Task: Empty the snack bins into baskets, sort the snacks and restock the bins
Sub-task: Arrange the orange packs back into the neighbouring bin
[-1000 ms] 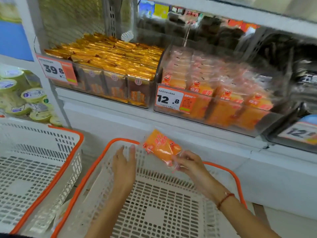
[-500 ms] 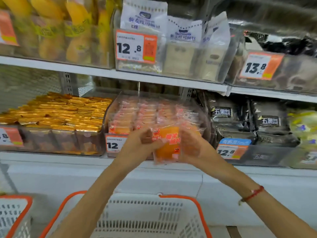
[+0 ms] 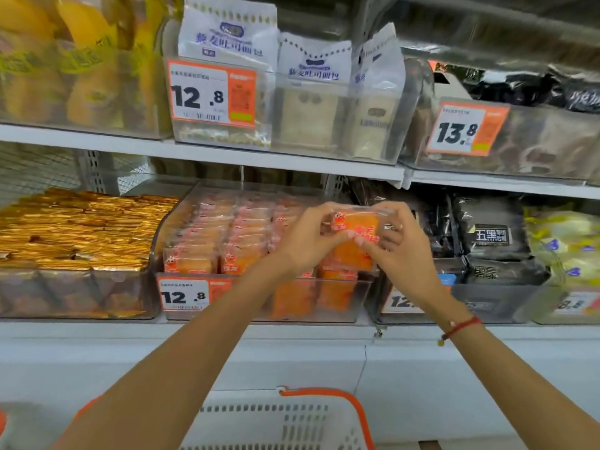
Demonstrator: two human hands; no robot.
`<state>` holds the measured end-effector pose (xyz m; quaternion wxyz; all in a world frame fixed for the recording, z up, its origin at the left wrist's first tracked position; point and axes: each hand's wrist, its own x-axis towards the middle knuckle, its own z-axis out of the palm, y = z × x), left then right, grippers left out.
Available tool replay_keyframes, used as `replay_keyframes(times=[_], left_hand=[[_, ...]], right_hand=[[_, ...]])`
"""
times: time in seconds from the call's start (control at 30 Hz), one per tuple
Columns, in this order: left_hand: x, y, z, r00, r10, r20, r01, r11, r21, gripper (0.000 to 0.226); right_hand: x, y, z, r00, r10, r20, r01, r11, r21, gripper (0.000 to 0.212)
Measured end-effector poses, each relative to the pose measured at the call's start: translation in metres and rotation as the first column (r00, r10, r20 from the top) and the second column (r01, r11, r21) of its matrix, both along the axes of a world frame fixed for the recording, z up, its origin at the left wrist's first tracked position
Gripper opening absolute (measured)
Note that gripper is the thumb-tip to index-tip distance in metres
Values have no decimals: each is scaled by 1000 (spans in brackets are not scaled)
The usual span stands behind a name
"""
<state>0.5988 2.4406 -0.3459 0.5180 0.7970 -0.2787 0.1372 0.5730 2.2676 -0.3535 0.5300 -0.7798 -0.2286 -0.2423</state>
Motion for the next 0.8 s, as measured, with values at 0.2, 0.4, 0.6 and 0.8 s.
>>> replay_keyframes(times=[0.2, 0.4, 0.6, 0.8], left_hand=[[8, 24, -30, 985, 111, -128, -70, 955, 287, 24], [-15, 4, -44, 898, 324, 297, -423, 820, 386, 68], [-28, 48, -72, 718, 421, 554, -672, 625, 397, 52], [-28, 75, -68, 766, 289, 574, -630, 512, 584, 46]], right_hand=[[18, 4, -8, 993, -56, -107, 2, 894, -449, 53], [3, 0, -36, 894, -79, 441, 372, 680, -632, 54], [-15, 16, -71, 914, -143, 381, 375, 658, -653, 51], [-13, 40, -59, 909, -225, 350, 413, 586, -697, 42]])
